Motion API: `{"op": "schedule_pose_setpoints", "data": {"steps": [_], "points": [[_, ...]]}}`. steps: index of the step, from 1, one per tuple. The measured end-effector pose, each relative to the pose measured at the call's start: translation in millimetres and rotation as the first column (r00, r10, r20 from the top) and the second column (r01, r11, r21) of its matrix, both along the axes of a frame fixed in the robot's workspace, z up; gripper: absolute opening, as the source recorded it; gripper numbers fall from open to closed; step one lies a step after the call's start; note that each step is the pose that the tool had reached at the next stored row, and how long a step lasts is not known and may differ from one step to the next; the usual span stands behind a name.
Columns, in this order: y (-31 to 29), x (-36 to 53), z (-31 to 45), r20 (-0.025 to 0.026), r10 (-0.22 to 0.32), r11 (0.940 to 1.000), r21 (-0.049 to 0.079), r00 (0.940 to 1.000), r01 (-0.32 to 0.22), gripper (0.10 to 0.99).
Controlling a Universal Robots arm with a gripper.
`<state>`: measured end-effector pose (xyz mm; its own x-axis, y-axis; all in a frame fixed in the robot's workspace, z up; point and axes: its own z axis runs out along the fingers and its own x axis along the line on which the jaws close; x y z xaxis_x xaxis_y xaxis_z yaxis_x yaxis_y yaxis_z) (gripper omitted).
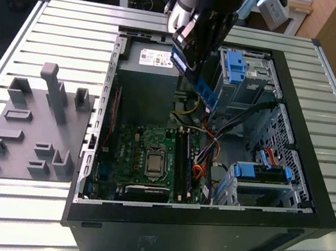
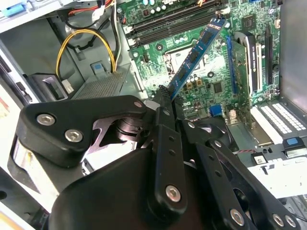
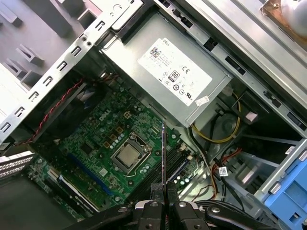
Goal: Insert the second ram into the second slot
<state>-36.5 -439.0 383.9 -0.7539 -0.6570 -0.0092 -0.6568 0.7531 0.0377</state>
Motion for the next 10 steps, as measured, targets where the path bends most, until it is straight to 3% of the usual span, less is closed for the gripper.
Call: {"op": "schedule_pose_setpoints", "data": {"steps": [10], "points": [[0.0, 0.0, 0.0, 0.0, -0.027, 0.9996, 0.0, 0.9996, 0.027, 0.141]]}}
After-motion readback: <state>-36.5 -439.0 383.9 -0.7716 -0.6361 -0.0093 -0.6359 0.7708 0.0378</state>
